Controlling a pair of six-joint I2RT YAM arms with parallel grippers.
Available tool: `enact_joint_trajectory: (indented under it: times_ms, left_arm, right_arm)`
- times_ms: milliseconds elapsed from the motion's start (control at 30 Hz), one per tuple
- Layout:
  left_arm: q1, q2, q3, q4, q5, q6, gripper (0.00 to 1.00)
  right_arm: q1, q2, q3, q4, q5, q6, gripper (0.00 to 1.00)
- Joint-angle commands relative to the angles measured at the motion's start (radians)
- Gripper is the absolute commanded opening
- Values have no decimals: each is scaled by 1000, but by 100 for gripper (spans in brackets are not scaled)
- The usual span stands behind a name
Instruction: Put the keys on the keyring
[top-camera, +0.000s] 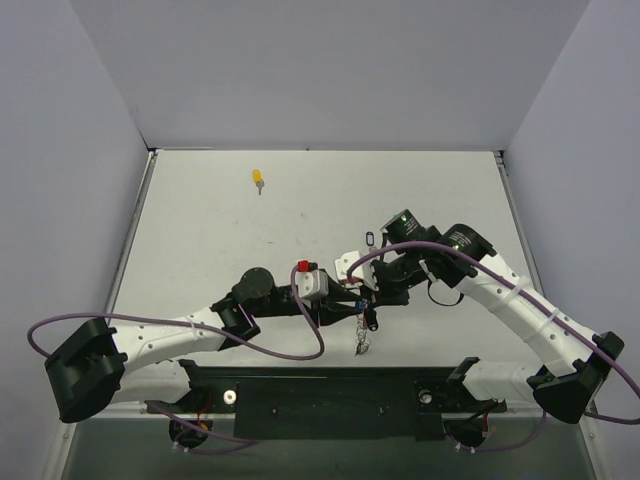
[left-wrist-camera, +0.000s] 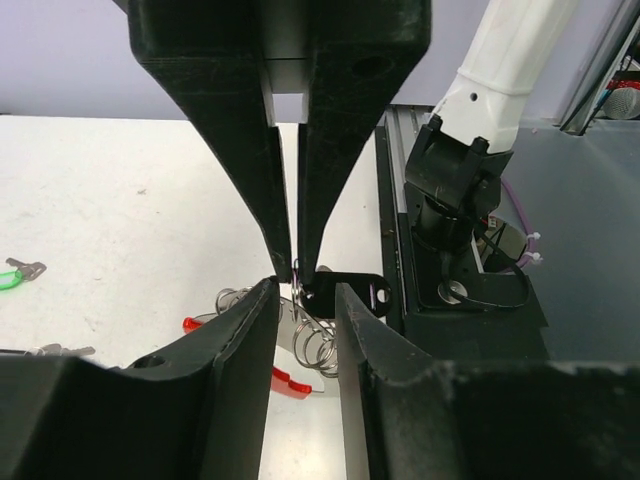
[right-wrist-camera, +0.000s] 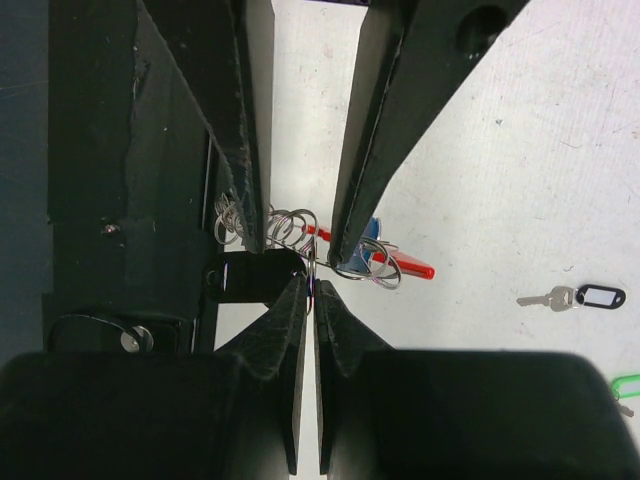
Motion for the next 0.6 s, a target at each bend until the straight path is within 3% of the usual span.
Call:
enact_joint_trajectory:
  times_ms: [0, 500, 567]
  left_arm:
    - [-8, 9, 58, 12, -40, -2, 37]
    - [-28, 33, 95, -89, -52, 49, 24]
    - [-28, 36, 101, -103, -52, 52, 18]
  right_arm:
    - [9, 2, 33, 10, -37, 24, 0]
    - [9, 2, 30, 18, -42, 38, 0]
    - [9, 2, 31, 20, -40, 40, 0]
